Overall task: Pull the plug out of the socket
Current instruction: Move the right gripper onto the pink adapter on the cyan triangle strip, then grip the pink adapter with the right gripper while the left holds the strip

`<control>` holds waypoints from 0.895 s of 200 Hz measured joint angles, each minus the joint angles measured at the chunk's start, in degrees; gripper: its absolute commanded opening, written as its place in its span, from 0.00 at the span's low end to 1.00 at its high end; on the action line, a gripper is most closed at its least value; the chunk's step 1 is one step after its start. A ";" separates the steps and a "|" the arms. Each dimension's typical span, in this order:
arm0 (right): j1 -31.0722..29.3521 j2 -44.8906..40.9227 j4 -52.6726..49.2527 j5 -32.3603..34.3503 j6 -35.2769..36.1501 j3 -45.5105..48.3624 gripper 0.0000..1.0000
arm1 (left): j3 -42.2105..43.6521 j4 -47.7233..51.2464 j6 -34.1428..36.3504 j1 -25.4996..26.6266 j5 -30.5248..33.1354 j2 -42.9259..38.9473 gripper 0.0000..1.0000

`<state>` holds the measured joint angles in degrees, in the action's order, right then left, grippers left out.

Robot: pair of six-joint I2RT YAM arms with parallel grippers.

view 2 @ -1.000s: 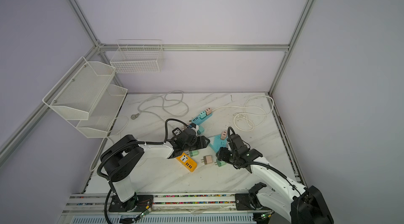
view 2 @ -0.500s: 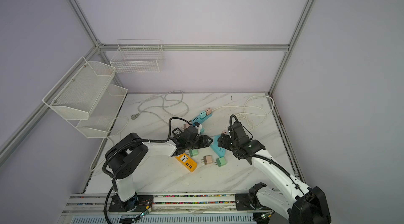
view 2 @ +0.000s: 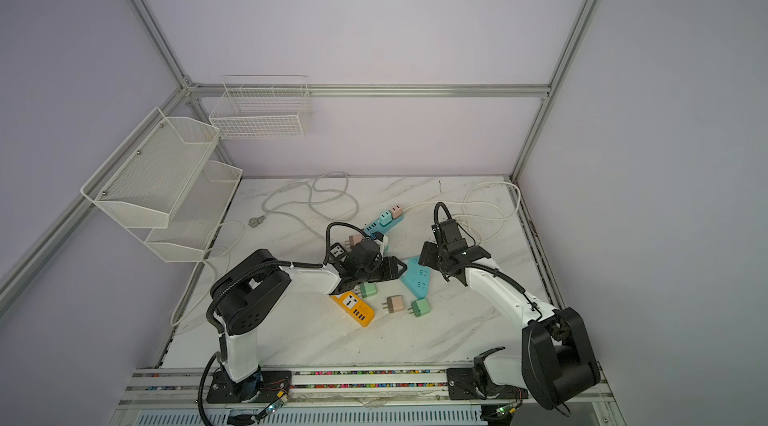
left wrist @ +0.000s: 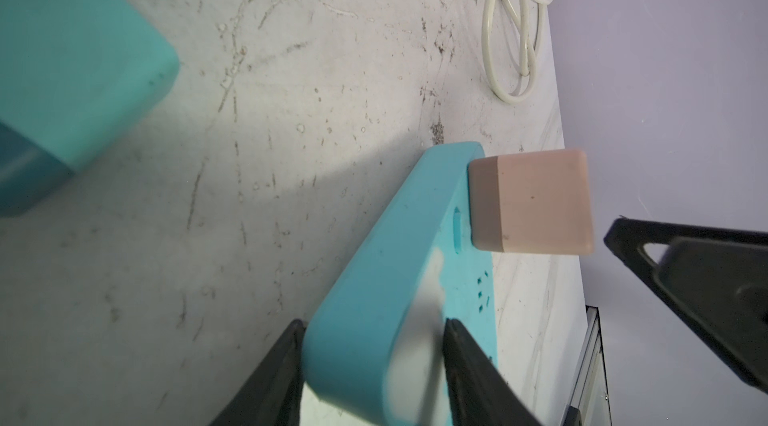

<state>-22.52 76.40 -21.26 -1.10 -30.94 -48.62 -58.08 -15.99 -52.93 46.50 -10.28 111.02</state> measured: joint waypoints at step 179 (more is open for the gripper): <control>0.72 11.43 5.64 0.26 2.45 -2.05 0.35 | 0.00 -3.23 -2.03 -0.37 -0.20 -0.37 0.30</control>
<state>-21.80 87.83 -15.62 -0.84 -28.49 -50.68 -58.08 -19.22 -54.96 46.13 -10.48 110.65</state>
